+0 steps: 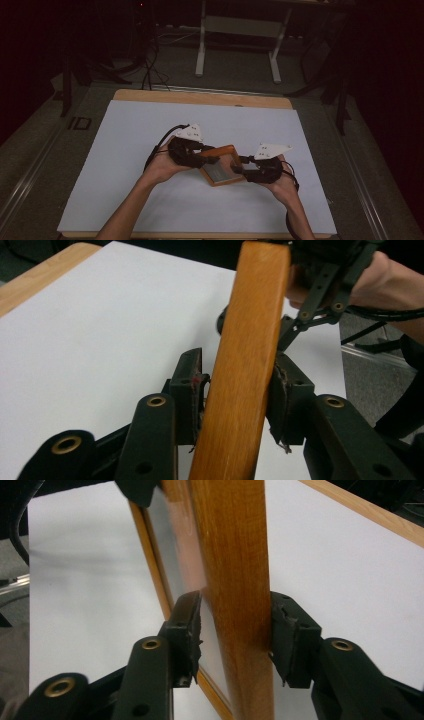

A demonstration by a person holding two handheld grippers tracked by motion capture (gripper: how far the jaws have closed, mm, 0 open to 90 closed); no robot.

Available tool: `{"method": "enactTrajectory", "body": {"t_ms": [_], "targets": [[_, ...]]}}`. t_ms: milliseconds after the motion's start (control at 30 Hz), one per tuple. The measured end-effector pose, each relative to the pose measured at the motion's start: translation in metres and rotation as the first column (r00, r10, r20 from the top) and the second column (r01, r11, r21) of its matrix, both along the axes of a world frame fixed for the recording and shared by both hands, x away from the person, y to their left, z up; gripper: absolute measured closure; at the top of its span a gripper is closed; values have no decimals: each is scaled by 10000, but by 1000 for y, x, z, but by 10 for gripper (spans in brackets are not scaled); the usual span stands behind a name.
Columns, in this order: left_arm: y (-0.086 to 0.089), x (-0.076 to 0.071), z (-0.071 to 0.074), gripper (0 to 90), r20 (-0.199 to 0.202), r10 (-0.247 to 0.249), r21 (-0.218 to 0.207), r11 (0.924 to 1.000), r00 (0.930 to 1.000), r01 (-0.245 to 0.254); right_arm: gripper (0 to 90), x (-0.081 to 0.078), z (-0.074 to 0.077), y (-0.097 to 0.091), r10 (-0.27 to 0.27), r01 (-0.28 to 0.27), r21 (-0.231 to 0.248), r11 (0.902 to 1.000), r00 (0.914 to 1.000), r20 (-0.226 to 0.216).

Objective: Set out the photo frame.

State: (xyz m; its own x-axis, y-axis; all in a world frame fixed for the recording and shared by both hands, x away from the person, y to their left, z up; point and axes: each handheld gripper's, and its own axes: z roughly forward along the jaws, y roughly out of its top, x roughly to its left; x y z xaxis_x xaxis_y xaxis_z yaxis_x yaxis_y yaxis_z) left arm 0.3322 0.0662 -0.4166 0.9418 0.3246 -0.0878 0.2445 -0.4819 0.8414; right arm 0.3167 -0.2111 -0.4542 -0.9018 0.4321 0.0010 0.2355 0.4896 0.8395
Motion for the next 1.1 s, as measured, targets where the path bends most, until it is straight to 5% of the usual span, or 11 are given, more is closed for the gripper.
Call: {"method": "enactTrajectory", "body": {"t_ms": [233,400,533,633,800,1100], "targets": [[3,1,0,432,-411,421,-382,9983,9983,-437,649,-7,-2,-5,-29,34,-174,9998,9996,276],[7,-6,-3,385,-219,869,-861,9924,9960,-885,661,-11,-3,-7,-12,23,-251,9997,9992,404],[15,-8,-5,374,-157,1252,-1308,9834,9920,-1262,675,-14,-2,-7,17,-1,-353,9994,9989,476],[33,-7,-12,370,-307,1778,-2006,9629,9836,-1803,678,-15,-3,-9,-26,46,-445,9990,9989,470],[46,-7,-27,368,-562,2118,-2020,9546,9757,-2189,678,-16,-6,-15,-51,67,-418,9991,9993,363],[23,-13,-58,371,-643,1781,-1251,9747,9819,-1850,677,-16,-7,-16,-69,87,-417,9991,9991,416]]}}
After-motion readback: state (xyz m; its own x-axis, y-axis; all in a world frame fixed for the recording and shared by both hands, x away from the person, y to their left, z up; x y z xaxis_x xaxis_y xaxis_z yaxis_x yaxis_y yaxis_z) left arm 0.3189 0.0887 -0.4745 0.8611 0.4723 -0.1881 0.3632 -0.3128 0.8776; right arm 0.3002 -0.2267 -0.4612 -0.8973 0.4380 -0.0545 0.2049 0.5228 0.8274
